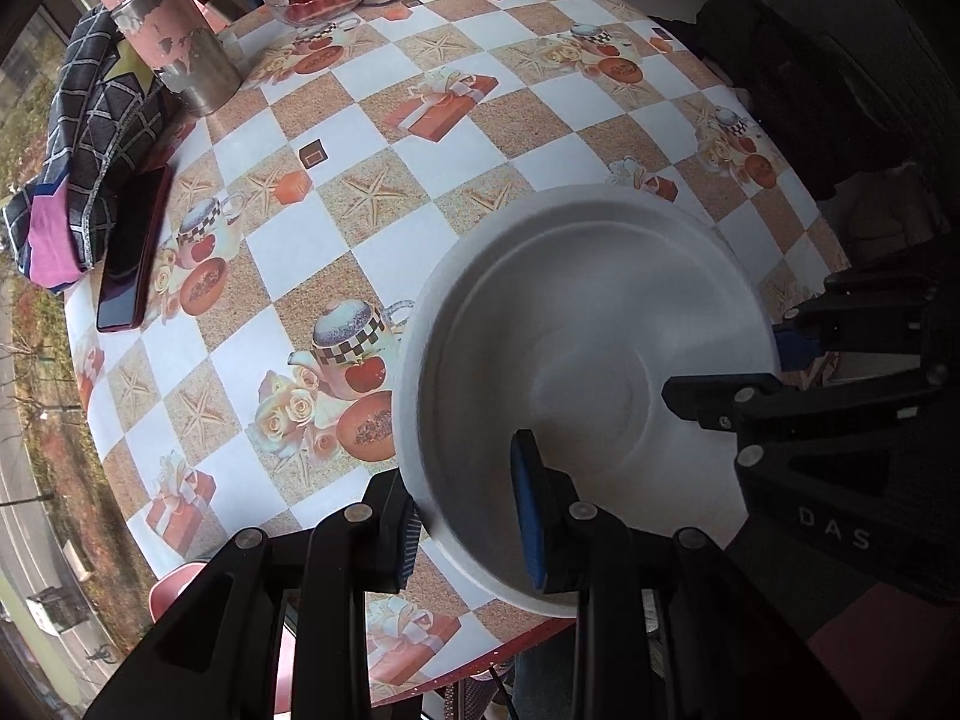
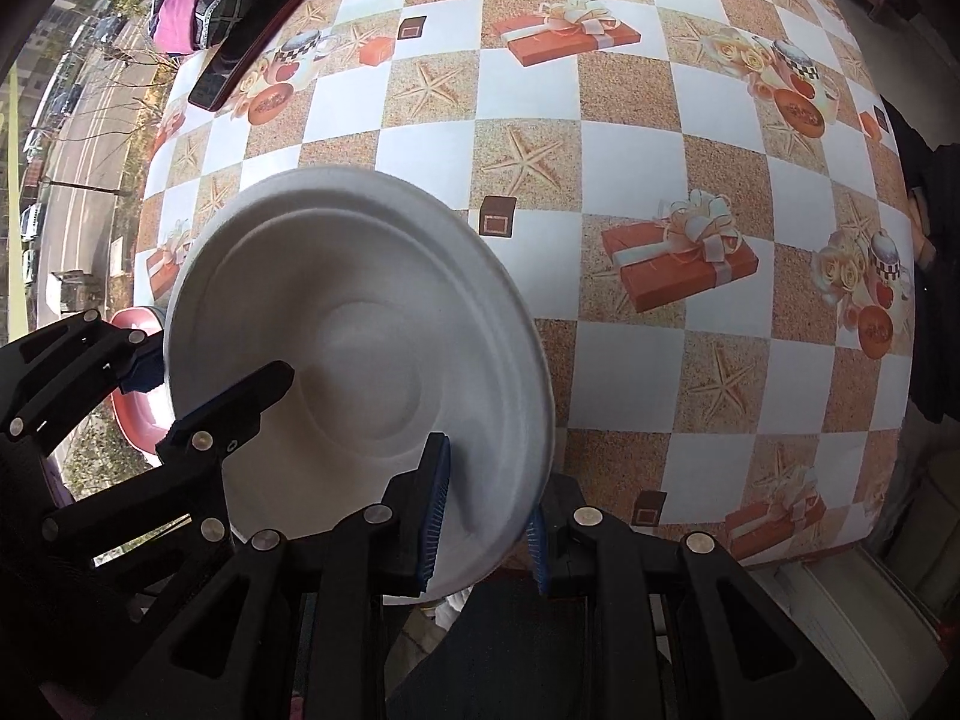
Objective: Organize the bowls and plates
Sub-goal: 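Lift the white plate with both tools and carry it over the stack, then lower the white plate onto the stack and open both tools, then move both open tools to the stacked white paper plates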
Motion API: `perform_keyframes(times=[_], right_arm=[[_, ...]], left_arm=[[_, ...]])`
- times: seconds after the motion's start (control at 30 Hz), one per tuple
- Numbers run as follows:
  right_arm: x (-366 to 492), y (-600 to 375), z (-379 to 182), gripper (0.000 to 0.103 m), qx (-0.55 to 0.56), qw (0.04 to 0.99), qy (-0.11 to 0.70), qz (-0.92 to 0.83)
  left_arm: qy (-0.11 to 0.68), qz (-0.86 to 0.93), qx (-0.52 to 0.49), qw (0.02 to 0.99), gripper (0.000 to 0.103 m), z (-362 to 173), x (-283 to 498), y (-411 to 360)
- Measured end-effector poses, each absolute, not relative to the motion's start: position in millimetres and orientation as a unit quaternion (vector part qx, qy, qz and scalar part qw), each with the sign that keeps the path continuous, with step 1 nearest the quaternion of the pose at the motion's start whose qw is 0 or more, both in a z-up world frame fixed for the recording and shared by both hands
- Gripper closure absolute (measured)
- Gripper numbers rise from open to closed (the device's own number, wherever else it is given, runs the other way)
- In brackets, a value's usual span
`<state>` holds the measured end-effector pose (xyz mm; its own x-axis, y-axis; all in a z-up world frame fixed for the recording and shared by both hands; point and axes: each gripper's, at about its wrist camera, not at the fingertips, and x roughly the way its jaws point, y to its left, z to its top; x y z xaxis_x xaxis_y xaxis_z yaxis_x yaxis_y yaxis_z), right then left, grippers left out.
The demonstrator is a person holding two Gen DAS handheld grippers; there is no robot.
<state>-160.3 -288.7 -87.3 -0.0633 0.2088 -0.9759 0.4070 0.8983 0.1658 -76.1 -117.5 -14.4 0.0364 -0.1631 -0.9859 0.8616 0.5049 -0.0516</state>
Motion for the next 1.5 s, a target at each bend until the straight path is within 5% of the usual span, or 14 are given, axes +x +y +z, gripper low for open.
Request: perform_keyframes(times=[0.53,0.63,0.77,0.8,0.87,0.9,0.93,1.07,1.5], right_arm=[[-189.3,-286.3,-96.5,0.078,0.227,0.630,0.737,-0.092],[-194.2,-288.2,-99.5,0.078,0.242,0.627,0.734,-0.091],[-199.8,-291.0,-102.8,0.078,0.255,0.619,0.736,-0.099],[-201.2,-292.3,-102.4,0.074,0.258,0.619,0.735,-0.101],[-203.4,-295.5,-101.0,0.038,0.262,0.620,0.732,-0.109],[-204.3,-297.4,-100.3,0.009,0.263,0.622,0.729,-0.116],[-205.2,-299.4,-99.2,0.000,0.264,0.622,0.727,-0.122],[-208.7,-305.7,-104.4,0.000,0.276,0.602,0.736,-0.140],[-222.9,-321.8,-118.1,0.000,0.339,0.543,0.747,-0.177]], left_arm=[[0.573,-0.422,0.336,0.617,0.074,-26.5,-108.1,-113.4],[0.579,-0.425,0.327,0.614,0.063,-27.1,-108.9,-111.4],[0.570,-0.408,0.330,0.631,0.032,-25.6,-103.6,-104.4],[0.570,-0.405,0.326,0.636,0.030,-24.2,-100.7,-101.8],[0.570,-0.394,0.314,0.649,0.024,-21.0,-92.6,-94.9],[0.571,-0.388,0.309,0.654,0.023,-20.0,-88.9,-91.4],[0.572,-0.382,0.304,0.659,0.022,-19.4,-85.4,-88.3],[0.582,-0.361,0.288,0.669,0.015,-21.1,-73.7,-78.3],[0.594,-0.349,0.314,0.654,0.015,-29.4,-69.8,-80.9]])
